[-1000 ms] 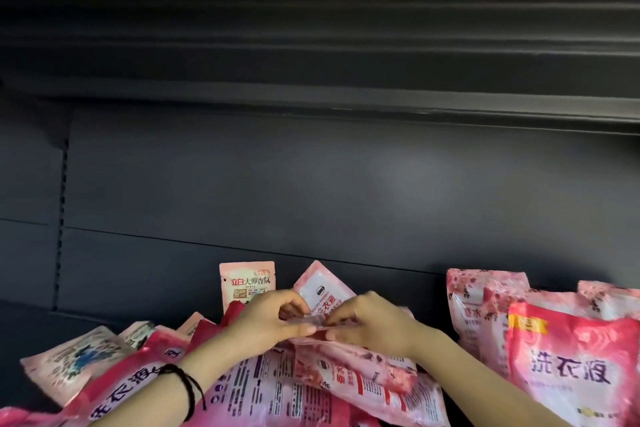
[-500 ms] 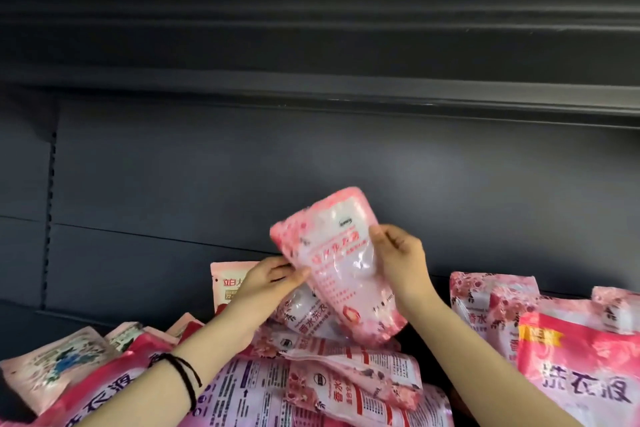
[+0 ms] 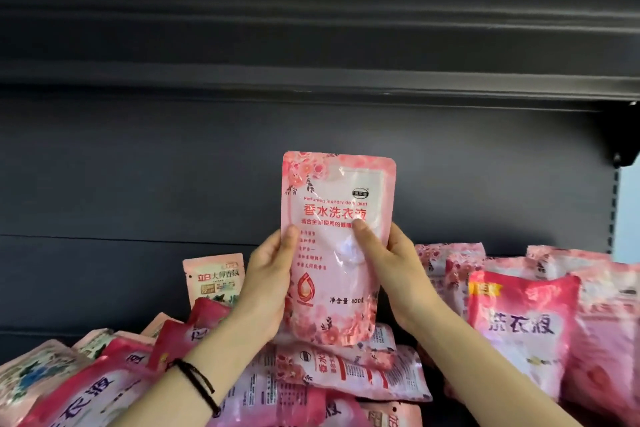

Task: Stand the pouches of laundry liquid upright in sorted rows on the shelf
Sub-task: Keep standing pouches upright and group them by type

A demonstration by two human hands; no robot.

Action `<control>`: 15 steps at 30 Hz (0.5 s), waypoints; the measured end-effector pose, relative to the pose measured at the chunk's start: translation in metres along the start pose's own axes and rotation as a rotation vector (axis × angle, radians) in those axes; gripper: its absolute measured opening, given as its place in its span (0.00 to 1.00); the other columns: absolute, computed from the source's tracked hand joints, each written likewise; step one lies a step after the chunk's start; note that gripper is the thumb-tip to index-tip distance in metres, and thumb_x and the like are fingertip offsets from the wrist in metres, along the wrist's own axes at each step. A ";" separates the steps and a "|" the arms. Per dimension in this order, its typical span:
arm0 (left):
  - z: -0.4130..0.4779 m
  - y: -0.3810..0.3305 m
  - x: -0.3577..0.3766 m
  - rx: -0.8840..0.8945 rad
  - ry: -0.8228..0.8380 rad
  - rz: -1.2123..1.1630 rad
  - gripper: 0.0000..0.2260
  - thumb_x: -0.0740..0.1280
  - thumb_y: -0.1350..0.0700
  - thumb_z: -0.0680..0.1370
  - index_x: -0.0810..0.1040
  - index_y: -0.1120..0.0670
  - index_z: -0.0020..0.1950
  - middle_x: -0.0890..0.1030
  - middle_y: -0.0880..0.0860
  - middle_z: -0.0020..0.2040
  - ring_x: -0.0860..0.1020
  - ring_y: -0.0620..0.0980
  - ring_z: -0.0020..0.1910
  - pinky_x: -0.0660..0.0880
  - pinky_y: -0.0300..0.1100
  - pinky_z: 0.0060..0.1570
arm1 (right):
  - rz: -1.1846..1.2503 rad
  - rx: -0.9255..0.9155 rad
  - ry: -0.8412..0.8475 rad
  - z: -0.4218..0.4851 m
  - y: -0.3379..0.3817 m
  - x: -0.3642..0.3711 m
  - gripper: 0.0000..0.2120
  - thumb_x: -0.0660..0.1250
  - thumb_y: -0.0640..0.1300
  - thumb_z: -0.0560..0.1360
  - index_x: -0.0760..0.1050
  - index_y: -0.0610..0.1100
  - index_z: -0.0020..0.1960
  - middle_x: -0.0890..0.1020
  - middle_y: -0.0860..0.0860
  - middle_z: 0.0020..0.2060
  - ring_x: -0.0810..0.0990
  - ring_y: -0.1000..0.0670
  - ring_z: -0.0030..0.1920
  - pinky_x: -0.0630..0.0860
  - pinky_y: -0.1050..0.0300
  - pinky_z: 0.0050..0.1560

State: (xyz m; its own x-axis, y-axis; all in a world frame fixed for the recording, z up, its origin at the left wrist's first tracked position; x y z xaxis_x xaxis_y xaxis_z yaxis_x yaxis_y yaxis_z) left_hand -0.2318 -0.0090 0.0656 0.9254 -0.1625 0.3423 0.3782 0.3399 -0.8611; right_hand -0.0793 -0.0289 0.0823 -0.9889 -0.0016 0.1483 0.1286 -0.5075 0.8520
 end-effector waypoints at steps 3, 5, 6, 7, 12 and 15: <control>-0.020 0.000 0.021 0.018 0.023 0.011 0.09 0.62 0.48 0.78 0.79 0.48 0.53 0.85 0.48 0.47 0.84 0.45 0.46 0.78 0.44 0.45 | 0.075 0.064 -0.012 -0.020 0.008 -0.017 0.13 0.65 0.49 0.77 0.78 0.43 0.56 0.86 0.48 0.47 0.86 0.47 0.46 0.83 0.55 0.43; -0.034 0.002 0.036 0.017 0.030 0.031 0.10 0.62 0.47 0.77 0.79 0.47 0.53 0.85 0.46 0.47 0.84 0.44 0.46 0.78 0.44 0.47 | 0.116 0.069 -0.035 -0.031 0.014 -0.033 0.14 0.66 0.49 0.77 0.79 0.40 0.56 0.86 0.45 0.47 0.86 0.45 0.46 0.83 0.55 0.42; -0.042 0.003 0.044 0.013 0.034 0.043 0.09 0.62 0.46 0.77 0.79 0.47 0.52 0.85 0.46 0.47 0.84 0.44 0.47 0.78 0.44 0.48 | 0.130 0.072 -0.048 -0.037 0.017 -0.041 0.15 0.66 0.49 0.76 0.79 0.39 0.56 0.86 0.44 0.48 0.85 0.44 0.47 0.82 0.53 0.43; -0.049 0.005 0.053 0.006 0.036 0.047 0.09 0.62 0.46 0.77 0.79 0.46 0.52 0.85 0.45 0.46 0.83 0.44 0.46 0.77 0.44 0.48 | 0.140 0.076 -0.058 -0.043 0.020 -0.050 0.15 0.66 0.49 0.76 0.79 0.39 0.56 0.86 0.43 0.49 0.85 0.43 0.48 0.82 0.52 0.45; -0.091 0.022 0.099 -0.042 0.023 0.053 0.07 0.61 0.46 0.78 0.78 0.43 0.50 0.85 0.43 0.45 0.83 0.42 0.45 0.76 0.43 0.46 | 0.167 0.119 -0.055 -0.078 0.034 -0.098 0.16 0.66 0.48 0.76 0.79 0.38 0.57 0.85 0.41 0.51 0.84 0.40 0.51 0.79 0.44 0.54; -0.116 0.034 0.124 -0.064 0.001 0.049 0.05 0.60 0.46 0.79 0.75 0.39 0.48 0.82 0.39 0.44 0.79 0.39 0.45 0.74 0.40 0.42 | 0.144 0.143 -0.039 -0.101 0.045 -0.126 0.15 0.66 0.48 0.76 0.79 0.39 0.57 0.85 0.42 0.51 0.84 0.40 0.52 0.79 0.42 0.55</control>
State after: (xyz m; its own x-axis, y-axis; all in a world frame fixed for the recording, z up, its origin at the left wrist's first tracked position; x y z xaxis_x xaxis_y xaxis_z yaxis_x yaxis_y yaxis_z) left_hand -0.1073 -0.1247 0.0352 0.9426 -0.1484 0.2991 0.3305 0.2871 -0.8991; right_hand 0.0439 -0.1382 0.0512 -0.9564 -0.0303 0.2903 0.2800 -0.3770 0.8829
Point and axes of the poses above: each hand's wrist, its own z-axis towards the middle knuckle, its own x-axis out of the palm, y = z × x, the point moved 2 cm from there along z, towards the middle knuckle
